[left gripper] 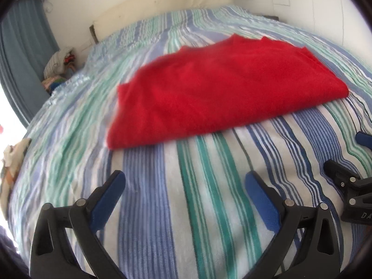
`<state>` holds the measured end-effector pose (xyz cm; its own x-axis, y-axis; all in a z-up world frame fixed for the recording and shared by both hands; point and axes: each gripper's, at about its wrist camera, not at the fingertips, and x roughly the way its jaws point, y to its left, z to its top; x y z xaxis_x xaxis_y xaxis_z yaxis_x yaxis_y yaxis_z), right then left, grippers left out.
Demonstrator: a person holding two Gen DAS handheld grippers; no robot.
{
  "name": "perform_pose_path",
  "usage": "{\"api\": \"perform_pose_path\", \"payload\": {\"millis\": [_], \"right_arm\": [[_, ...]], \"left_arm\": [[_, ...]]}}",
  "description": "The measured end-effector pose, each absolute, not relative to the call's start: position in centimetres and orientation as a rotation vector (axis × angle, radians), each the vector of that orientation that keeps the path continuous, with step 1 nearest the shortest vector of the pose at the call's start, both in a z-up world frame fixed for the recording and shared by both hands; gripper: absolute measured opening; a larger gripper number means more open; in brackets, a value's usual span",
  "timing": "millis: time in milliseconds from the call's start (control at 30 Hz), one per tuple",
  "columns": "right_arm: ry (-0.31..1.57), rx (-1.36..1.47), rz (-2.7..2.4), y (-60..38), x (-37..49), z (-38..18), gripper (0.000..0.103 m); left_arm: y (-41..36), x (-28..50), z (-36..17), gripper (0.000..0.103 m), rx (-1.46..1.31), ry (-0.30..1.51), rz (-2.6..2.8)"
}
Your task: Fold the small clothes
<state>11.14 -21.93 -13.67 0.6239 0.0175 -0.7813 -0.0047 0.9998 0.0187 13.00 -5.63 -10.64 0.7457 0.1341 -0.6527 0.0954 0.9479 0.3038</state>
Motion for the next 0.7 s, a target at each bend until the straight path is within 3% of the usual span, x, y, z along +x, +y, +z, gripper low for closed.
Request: {"api": "perform_pose_path", "payload": {"millis": [267, 700], "right_arm": [[0.899, 0.017, 0.014, -22.0, 11.3, -13.8, 0.102], [0.899, 0.016, 0.014, -22.0, 11.3, -13.8, 0.102]], "left_arm": [[-6.6, 7.7, -4.3, 0.103, 0.572, 0.349, 0.329], [-5.6, 4.6, -0.1, 0.103, 0.651, 0.149, 0.51]]}}
